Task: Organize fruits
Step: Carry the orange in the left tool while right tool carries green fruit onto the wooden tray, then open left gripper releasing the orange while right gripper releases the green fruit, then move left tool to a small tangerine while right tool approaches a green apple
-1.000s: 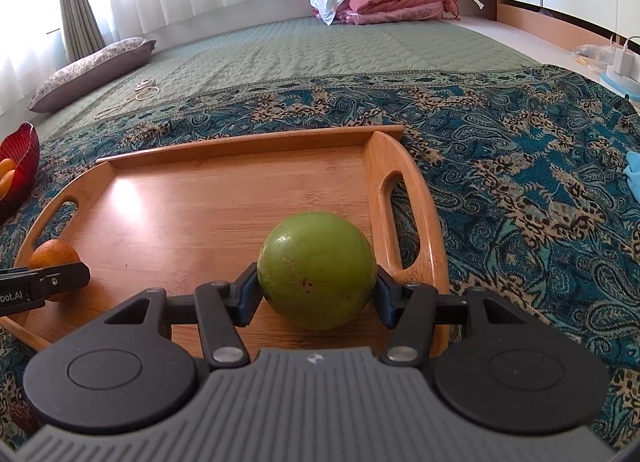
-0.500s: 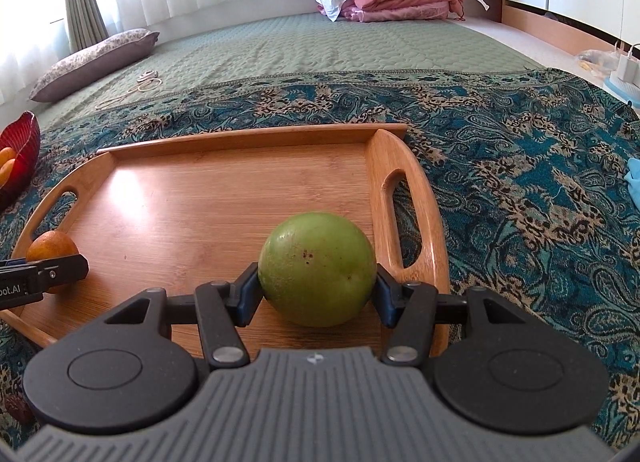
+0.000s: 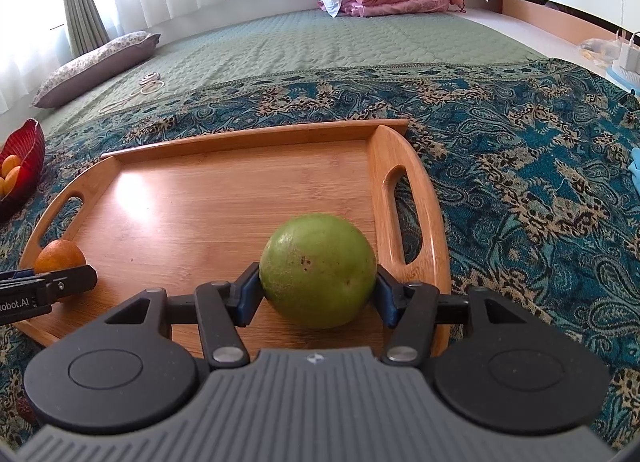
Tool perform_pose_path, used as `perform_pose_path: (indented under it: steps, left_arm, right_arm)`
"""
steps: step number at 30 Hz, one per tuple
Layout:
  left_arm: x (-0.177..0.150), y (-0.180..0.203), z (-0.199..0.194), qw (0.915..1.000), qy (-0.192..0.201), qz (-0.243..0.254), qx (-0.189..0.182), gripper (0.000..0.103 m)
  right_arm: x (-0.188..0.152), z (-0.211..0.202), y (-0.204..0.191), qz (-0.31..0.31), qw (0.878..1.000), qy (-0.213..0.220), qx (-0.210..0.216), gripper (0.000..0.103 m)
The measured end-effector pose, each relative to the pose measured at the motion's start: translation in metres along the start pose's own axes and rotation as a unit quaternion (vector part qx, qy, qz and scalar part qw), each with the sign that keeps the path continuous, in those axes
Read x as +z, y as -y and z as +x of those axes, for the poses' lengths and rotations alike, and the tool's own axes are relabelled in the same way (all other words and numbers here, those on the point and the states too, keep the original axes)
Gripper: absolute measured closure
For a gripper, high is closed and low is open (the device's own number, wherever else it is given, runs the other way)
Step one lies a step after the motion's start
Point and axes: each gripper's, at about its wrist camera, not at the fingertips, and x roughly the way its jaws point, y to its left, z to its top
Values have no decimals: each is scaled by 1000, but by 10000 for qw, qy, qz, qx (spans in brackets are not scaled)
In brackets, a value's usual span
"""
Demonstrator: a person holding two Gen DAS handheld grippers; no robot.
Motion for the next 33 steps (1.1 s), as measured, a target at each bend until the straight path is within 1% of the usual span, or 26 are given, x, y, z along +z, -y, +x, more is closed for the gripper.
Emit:
perform_pose_path:
  steps: [2,3,4,8,9,11,15,17,19,24,29,33]
  left_arm:
    - [0,0,-1,10000,3,4,-18,53]
    - [-1,0,-1,10000,1,-3,-27,52]
    - [-1,0,-1,10000,-1,-11,-25,49]
    - [-1,-1,-5,10000,-12,-2,-24,36]
    - [-1,-2,-7,10000,-5,-4,-26,34]
    - [-1,-2,-11,10000,17,6,-13,25]
    - [-4,0,-25,9998,164,108,-36,18]
    - [-6,2,-32,9995,251,181,-45,12]
    - [-9,2,-39,9992,328,213,-62,9]
    - [-17,3,-53,9988,404,227,-134,7]
    - [-28,3,-71,9981,525,265,-195,2]
    - [-40,5,-85,9968,642,370,-283,1]
  right_arm:
    - [0,-1,0,-32,10000,-32,13,36]
    - [0,-1,0,-43,10000,-45,22,34]
    - [1,-2,1,-49,10000,-50,29,31]
    - [2,-6,-1,-105,9999,-21,10,30]
    - [3,-7,-1,-110,9999,-16,17,29]
    - [3,-11,-1,-116,9999,-3,59,26]
    - [1,-18,-2,-133,9998,25,110,21]
    - [0,-23,-2,-115,9998,55,137,18]
    - [-1,-29,-2,-111,9997,107,173,15]
    - [-8,-41,-3,-173,9995,201,187,13]
    - [-19,-57,-7,-307,9986,342,242,8]
    - [-29,-69,-11,-427,9975,457,320,6]
